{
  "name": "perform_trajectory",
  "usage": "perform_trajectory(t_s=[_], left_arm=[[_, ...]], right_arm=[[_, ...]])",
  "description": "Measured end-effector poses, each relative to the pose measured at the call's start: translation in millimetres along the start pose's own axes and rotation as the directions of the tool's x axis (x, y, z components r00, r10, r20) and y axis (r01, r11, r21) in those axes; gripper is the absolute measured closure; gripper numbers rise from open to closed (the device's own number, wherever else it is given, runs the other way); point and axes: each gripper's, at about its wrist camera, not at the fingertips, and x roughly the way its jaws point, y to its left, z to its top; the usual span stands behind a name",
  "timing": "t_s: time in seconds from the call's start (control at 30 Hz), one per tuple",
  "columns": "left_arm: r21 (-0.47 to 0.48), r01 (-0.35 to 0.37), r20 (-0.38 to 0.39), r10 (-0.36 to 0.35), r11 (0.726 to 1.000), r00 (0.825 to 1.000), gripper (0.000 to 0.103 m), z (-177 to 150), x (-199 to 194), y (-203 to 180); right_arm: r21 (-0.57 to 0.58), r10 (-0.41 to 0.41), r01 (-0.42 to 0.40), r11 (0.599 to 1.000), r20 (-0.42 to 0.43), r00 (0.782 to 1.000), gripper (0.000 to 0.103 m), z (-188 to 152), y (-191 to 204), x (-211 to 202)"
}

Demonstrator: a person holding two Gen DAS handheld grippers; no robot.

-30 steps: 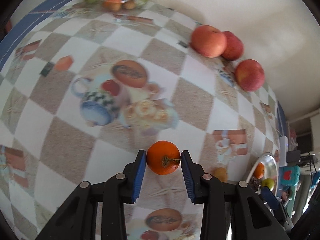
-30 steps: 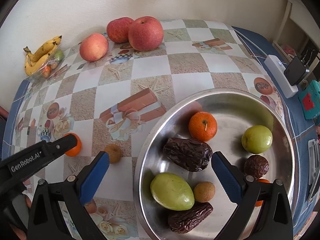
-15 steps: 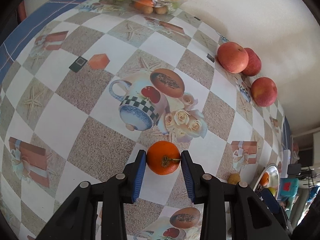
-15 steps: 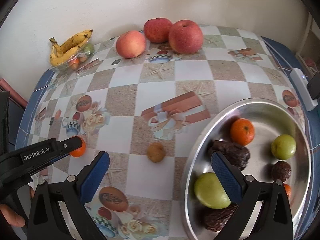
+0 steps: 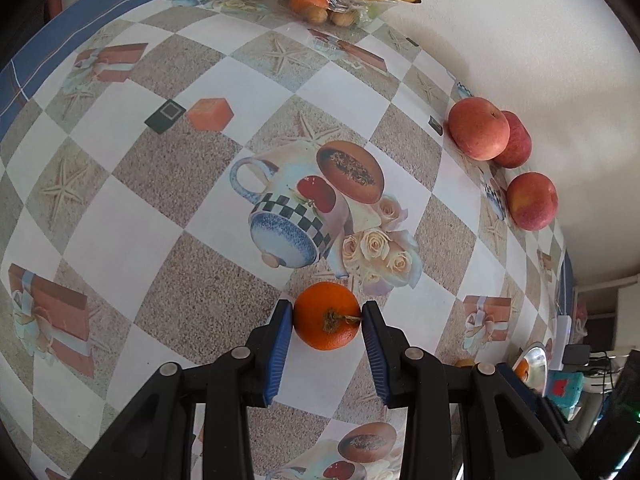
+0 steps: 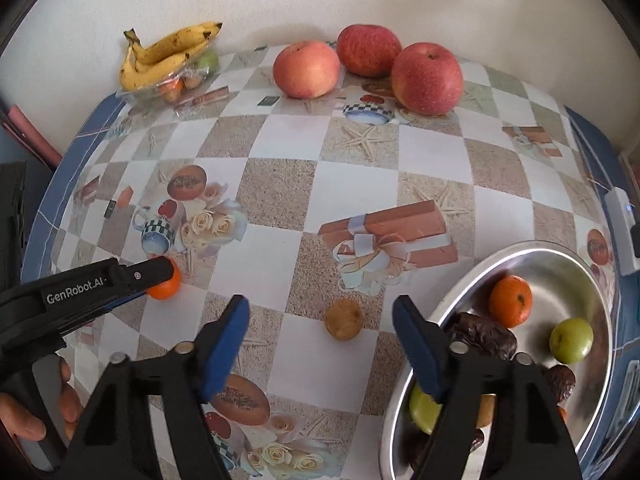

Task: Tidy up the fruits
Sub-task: 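Grasp an orange with the left tool while the right tool grasps a small brown kiwi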

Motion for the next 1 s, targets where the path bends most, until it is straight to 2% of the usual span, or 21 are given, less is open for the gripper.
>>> perform_trajectory(t_s=[0.03,0.1,0.3,0.4,0.53,0.63,0.87,1.0], left_arm=[[-0.003,0.003,-0.001,-0.003,1.0,1.0,0.065,0,0,1],[-0.008,0.007,-0.003,-0.007,1.0,1.0,0.065,1,-1,2],[-0.014,0.009,-0.004,-0.009,1.0,1.0,0.065,2,-2,3],[-0.018,0.009,-0.005,-0.01,1.0,1.0,0.065,2,-2,3],[-0.018,0.009,-0.005,-0.009,1.0,1.0,0.065,3,-2,4],[-0.019,0.01,-0.005,-0.01,1.0,1.0,0.065,3,-2,4],[-0.02,0.009,-0.005,-0.009,1.0,1.0,0.065,3,-2,4],[-0.023,0.01,-0.006,-0.01,1.0,1.0,0.065,3,-2,4]], right_arm=[[-0.01,-0.003,0.003,1.0,-0.008,1.0,0.031,1,1,3],[-0.036,-0.029,0.028,0.999,-0.024,0.999,0.04,3,5,7],[-0.061,-0.107,0.102,0.993,-0.084,0.991,0.045,2,7,24],[-0.059,-0.145,0.14,0.988,-0.111,0.983,0.055,0,6,31],[-0.045,-0.153,0.149,0.988,-0.123,0.98,0.055,0,3,35],[-0.025,-0.15,0.148,0.989,-0.121,0.981,0.061,1,-2,35],[-0.012,-0.134,0.134,0.991,-0.119,0.984,0.067,3,-5,37],[-0.006,-0.129,0.129,0.992,-0.119,0.984,0.075,1,-1,36]])
